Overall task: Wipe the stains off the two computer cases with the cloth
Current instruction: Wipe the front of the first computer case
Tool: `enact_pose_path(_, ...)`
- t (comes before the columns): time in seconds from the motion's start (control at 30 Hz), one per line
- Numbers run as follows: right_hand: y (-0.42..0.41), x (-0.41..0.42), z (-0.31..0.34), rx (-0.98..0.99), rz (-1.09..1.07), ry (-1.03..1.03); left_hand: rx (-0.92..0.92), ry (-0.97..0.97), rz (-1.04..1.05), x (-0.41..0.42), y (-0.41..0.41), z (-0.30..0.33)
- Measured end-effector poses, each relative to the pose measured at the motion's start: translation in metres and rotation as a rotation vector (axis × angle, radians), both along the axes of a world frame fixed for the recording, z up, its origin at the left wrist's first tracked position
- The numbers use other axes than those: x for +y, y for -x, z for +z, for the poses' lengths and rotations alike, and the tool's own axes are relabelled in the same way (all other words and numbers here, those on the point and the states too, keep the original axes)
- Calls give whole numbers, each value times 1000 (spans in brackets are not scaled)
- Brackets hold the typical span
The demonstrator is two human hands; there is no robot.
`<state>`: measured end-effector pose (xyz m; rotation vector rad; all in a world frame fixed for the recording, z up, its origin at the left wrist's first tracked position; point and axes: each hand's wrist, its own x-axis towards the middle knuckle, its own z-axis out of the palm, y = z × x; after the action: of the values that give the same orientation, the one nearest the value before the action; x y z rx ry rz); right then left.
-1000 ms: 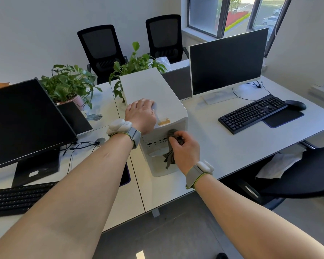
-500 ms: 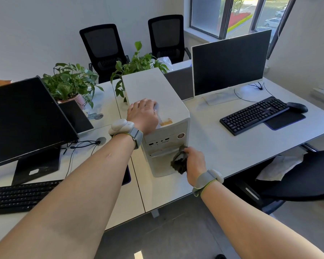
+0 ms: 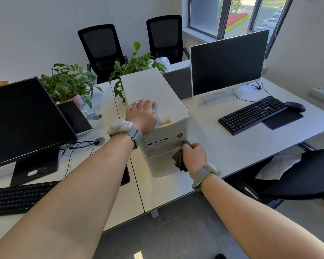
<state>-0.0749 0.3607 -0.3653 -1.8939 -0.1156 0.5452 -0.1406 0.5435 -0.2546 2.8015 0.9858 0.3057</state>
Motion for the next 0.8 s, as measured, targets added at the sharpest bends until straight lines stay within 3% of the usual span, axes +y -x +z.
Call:
enact_pose_path(0.17, 3, 10, 1, 13, -40, -80, 0, -1, 1, 0, 0, 1)
enact_pose_path(0.3, 10, 7, -14, -3, 272, 1, 8, 0, 2, 0, 0, 0)
enact_pose_path(0.47, 9, 9, -9, 160, -143, -142, 2, 2, 4, 1, 0, 0)
enact_pose_path(0.53, 9, 15, -6, 169, -123, -182, 1, 0, 2, 0, 0, 0)
enact_pose_path(0.67, 14, 16, -7, 189, 165, -136, 3, 1, 1, 1, 0, -1)
enact_pose_path(0.8, 10, 13, -4, 157, -168, -238, 6, 2, -3, 2, 0, -1)
